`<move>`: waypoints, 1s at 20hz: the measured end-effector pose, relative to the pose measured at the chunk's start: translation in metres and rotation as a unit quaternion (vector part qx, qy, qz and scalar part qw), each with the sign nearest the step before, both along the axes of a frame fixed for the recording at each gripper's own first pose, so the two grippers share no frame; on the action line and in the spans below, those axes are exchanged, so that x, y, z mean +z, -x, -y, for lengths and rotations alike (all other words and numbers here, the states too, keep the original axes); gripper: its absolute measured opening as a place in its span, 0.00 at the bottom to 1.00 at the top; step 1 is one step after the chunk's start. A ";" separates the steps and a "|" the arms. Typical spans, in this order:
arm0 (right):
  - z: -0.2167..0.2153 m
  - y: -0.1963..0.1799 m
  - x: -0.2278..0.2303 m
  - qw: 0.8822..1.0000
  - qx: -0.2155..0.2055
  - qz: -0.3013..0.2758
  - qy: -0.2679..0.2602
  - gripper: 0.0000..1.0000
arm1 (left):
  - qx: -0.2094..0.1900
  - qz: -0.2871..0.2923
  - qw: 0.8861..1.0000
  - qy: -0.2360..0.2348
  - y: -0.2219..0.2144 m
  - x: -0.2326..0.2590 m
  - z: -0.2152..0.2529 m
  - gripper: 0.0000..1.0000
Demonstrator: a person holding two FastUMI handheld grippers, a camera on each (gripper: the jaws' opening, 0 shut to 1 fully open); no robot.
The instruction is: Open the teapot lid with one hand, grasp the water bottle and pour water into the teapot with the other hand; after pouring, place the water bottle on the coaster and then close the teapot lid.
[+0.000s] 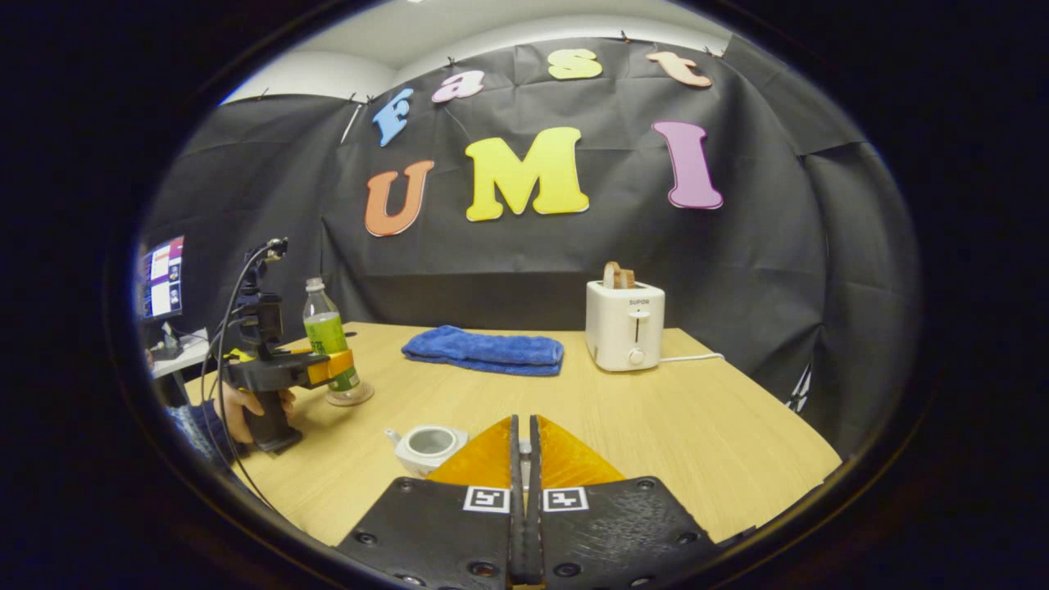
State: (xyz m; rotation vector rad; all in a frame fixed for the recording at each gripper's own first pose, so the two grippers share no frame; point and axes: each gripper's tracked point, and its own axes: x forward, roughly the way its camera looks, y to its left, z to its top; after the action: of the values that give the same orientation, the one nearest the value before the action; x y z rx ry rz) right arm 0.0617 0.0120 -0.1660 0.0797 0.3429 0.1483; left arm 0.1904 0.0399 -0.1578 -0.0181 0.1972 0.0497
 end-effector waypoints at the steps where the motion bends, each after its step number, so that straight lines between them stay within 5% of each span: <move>1: -0.001 0.000 -0.001 1.000 0.001 -0.002 -0.001 0.00 | 0.000 -0.002 1.000 0.000 0.002 0.000 0.002 0.79; 4: -0.002 0.000 -0.002 1.000 0.002 0.001 0.004 0.00 | -0.009 -0.002 1.000 0.002 0.004 0.000 0.005 0.80; 9: -0.009 0.001 -0.002 1.000 0.006 0.002 0.012 0.00 | -0.008 0.017 1.000 -0.002 0.019 0.016 0.002 0.96; 20: -0.050 -0.008 0.015 0.999 0.030 0.020 -0.019 0.00 | 0.016 0.068 0.997 -0.023 0.105 0.064 -0.009 0.96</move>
State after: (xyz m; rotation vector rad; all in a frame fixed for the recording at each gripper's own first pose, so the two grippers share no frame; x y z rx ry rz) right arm 0.0700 0.0621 -0.1511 0.1036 0.3034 0.2148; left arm 0.0852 0.0489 -0.0942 0.0203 0.0597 0.0836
